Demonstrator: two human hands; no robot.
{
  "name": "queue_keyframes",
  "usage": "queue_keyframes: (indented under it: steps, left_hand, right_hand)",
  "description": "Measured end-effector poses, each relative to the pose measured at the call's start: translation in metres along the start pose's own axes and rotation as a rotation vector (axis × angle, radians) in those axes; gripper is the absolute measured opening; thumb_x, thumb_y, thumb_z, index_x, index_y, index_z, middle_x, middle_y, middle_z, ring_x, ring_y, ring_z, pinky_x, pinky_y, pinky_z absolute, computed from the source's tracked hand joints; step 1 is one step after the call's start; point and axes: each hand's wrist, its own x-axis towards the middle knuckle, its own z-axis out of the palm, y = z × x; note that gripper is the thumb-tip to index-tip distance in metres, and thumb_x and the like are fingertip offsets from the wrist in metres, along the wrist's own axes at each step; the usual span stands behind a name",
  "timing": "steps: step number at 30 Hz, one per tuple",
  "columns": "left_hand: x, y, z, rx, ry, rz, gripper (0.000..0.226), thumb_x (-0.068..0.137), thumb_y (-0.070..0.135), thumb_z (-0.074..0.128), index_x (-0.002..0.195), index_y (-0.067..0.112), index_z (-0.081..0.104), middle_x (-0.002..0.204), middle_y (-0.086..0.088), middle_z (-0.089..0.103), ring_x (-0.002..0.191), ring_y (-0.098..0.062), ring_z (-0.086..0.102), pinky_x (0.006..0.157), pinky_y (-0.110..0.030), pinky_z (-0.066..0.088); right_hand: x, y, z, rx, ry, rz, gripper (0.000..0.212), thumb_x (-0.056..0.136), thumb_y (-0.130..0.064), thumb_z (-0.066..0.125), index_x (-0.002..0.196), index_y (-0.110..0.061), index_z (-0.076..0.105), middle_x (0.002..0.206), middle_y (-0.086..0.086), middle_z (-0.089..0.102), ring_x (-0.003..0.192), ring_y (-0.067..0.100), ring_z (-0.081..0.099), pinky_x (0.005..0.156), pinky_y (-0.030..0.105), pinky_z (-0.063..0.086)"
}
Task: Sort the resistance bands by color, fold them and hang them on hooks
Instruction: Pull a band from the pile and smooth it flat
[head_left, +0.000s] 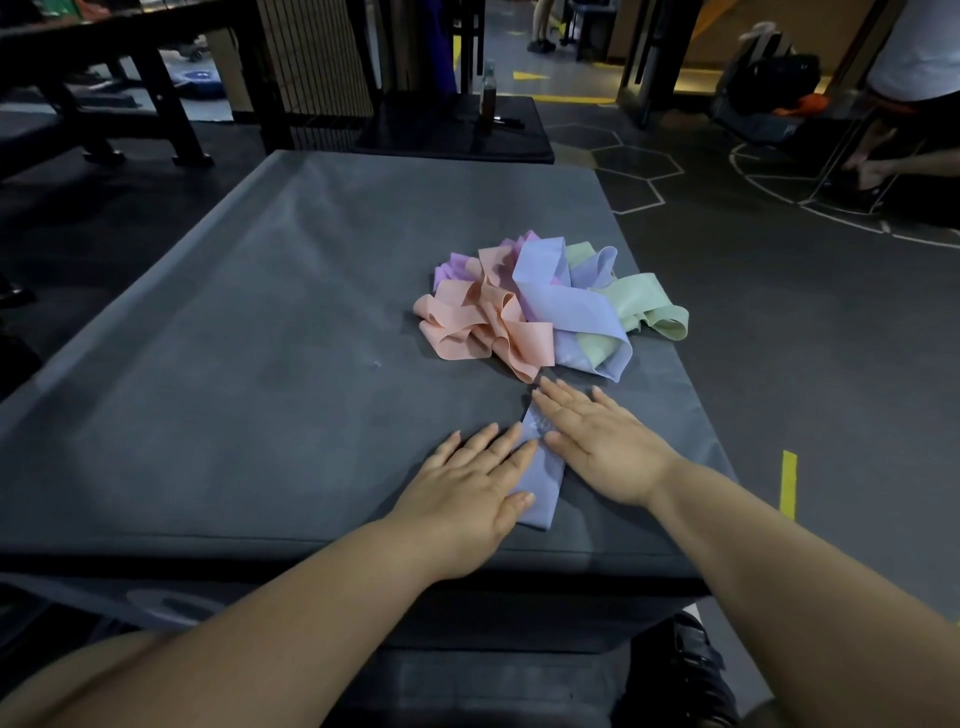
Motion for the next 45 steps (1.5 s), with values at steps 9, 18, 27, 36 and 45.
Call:
queue_keyframes:
  steps: [9, 18, 27, 36, 45]
  left_hand:
    - [0.0, 0.003, 0.002, 0.055, -0.041, -0.026, 0.061, 0.103, 0.051, 0.016, 0.152, 0.031, -0.015, 0.159, 0.015, -0.021, 0.146, -0.006, -0.02, 0.119, -0.036, -0.013]
    - [-0.002, 0.006, 0.007, 0.014, 0.008, -0.074, 0.061, 0.101, 0.055, 0.014, 0.151, 0.036, -0.014, 0.158, 0.013, -0.025, 0.146, -0.009, -0.021, 0.12, -0.041, -0.012]
    - [-0.002, 0.007, 0.011, 0.059, 0.015, -0.095, 0.067, 0.097, 0.063, 0.013, 0.149, 0.038, -0.02, 0.159, 0.009, -0.025, 0.146, -0.014, -0.023, 0.119, -0.045, -0.012]
    - [-0.003, 0.011, -0.003, -0.129, 0.261, -0.311, 0.076, 0.073, 0.075, 0.056, 0.133, 0.034, 0.036, 0.137, 0.015, 0.037, 0.131, -0.014, 0.03, 0.106, -0.034, 0.022]
    - [0.001, 0.011, -0.013, -0.177, 0.176, -0.328, 0.057, 0.067, 0.077, 0.063, 0.099, 0.032, 0.05, 0.106, 0.012, 0.056, 0.107, -0.014, 0.049, 0.089, -0.034, 0.032]
  right_hand:
    - [0.002, 0.002, 0.005, -0.033, 0.009, -0.002, 0.055, 0.106, -0.036, 0.022, 0.157, -0.024, 0.005, 0.163, -0.012, -0.007, 0.149, 0.003, -0.008, 0.12, 0.03, -0.008]
    - [0.0, 0.001, 0.004, -0.025, 0.013, 0.005, 0.057, 0.106, -0.037, 0.022, 0.157, -0.024, 0.002, 0.162, -0.014, -0.012, 0.149, 0.003, -0.009, 0.12, 0.031, -0.009]
    - [0.002, 0.003, 0.002, 0.052, 0.028, 0.028, 0.056, 0.106, -0.034, 0.026, 0.157, -0.025, 0.007, 0.162, -0.015, 0.002, 0.148, 0.0, 0.0, 0.118, 0.028, -0.007]
    - [0.021, 0.002, 0.003, -0.074, 0.183, 0.181, 0.039, 0.1, -0.014, 0.039, 0.137, -0.014, 0.05, 0.145, 0.001, 0.046, 0.129, 0.022, 0.046, 0.102, 0.035, 0.042]
    - [0.02, -0.008, -0.02, 0.16, 0.282, 0.332, 0.006, 0.092, -0.022, 0.055, 0.091, -0.022, 0.061, 0.096, -0.002, 0.059, 0.084, 0.021, 0.053, 0.06, 0.029, 0.038]
